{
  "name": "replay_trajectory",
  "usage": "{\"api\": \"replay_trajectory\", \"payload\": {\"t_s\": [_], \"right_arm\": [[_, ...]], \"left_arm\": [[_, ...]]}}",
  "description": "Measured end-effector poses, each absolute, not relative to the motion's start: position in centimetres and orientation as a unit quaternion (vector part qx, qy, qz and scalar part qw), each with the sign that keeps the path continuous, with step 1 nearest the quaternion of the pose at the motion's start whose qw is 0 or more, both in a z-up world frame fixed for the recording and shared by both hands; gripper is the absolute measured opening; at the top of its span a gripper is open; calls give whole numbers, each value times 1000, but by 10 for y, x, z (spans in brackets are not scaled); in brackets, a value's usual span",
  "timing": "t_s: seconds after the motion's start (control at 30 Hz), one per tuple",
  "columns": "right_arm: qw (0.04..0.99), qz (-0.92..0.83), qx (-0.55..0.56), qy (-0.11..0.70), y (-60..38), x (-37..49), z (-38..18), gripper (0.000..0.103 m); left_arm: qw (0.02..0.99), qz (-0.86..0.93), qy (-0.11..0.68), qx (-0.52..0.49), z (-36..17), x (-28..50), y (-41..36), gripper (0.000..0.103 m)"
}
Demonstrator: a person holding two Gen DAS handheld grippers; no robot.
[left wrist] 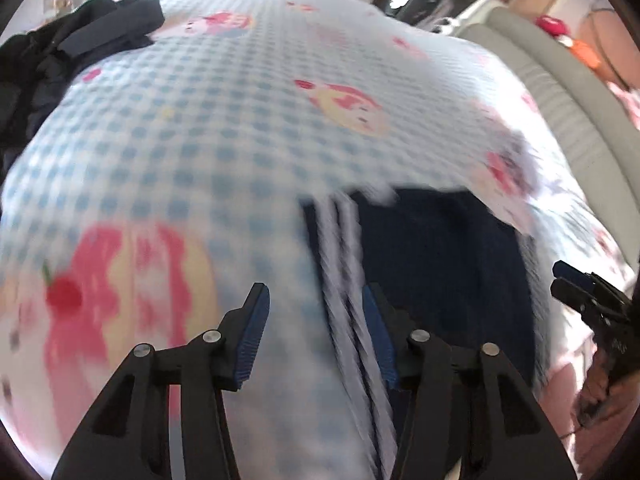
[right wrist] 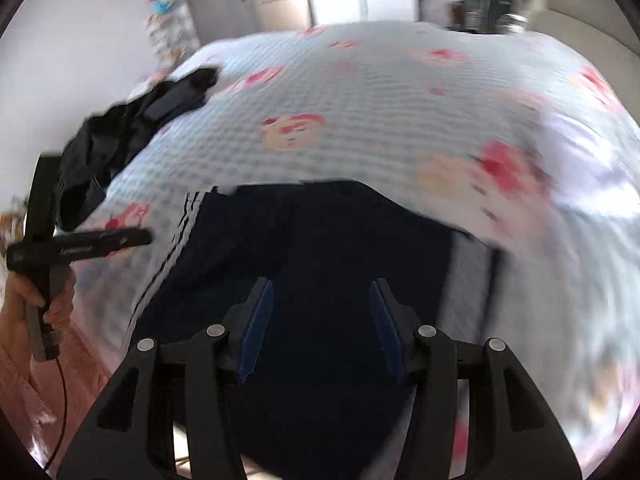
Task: Fold clothes
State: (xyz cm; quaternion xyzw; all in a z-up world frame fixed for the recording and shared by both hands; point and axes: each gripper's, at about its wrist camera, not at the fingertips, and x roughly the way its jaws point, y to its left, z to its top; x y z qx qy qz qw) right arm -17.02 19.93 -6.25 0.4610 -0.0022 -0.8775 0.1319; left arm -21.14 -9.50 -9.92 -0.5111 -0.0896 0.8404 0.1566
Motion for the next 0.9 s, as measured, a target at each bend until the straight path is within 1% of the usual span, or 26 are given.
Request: {"api": "replay_trajectory", "payload": {"t_s": [0.1, 0.13, 0.2, 0.27, 0.33, 0.37, 0.4, 0.5, 0.53, 0.57, 0.63, 0.7, 0.73, 0.77, 0.8, 0.83, 0.87, 0.9], "right_arm": [[152, -863, 482, 16, 174, -216, -85, 50], [156, -856, 492, 22, 167, -229, -95, 44], [160, -846, 508, 36, 159, -240, -115, 40], [157, -838, 520, 50, 153, -249, -130, 27], [146, -842, 517, 53, 157, -251, -134, 25], [140, -844, 514, 54, 159, -252, -136, 21], [130, -850, 508, 55, 163, -251, -135, 20], [83, -868, 486, 62, 181, -248, -126, 19], [69, -873, 479, 58, 188, -247, -122, 20], [53, -876, 476, 57, 194, -247, -119, 22], [43, -874, 482, 45, 206, -249, -117, 23], [54, -871, 489, 20, 214, -250, -113, 27], [66, -868, 492, 6, 215, -250, -112, 31], [77, -866, 494, 14, 211, -251, -112, 41], [86, -863, 497, 24, 206, -252, -114, 48], [86, -860, 501, 43, 201, -255, -120, 57], [82, -855, 511, 45, 201, -260, -129, 57], [78, -849, 521, 48, 201, -266, -139, 57]], "left_arm": [[168, 838, -94, -511, -111, -232, -98, 46], [175, 837, -96, -509, -116, -238, -93, 45], [195, 839, -106, -497, -123, -238, -91, 45], [206, 838, -105, -495, -128, -240, -86, 45], [212, 838, -97, -494, -131, -243, -79, 43], [219, 839, -102, -487, -128, -242, -80, 43], [225, 840, -108, -481, -124, -241, -82, 43], [232, 841, -124, -472, -123, -238, -88, 43], [233, 841, -127, -473, -124, -239, -88, 43], [232, 840, -130, -473, -126, -239, -88, 42], [241, 836, -139, -472, -127, -238, -87, 41], [263, 827, -149, -473, -129, -239, -84, 41], [265, 826, -149, -474, -130, -239, -82, 41], [262, 826, -147, -476, -133, -239, -79, 41], [263, 826, -146, -477, -135, -239, -78, 41], [264, 825, -145, -479, -136, -239, -76, 41], [261, 826, -145, -479, -138, -239, -75, 38], [260, 827, -147, -477, -139, -240, -74, 31]]}}
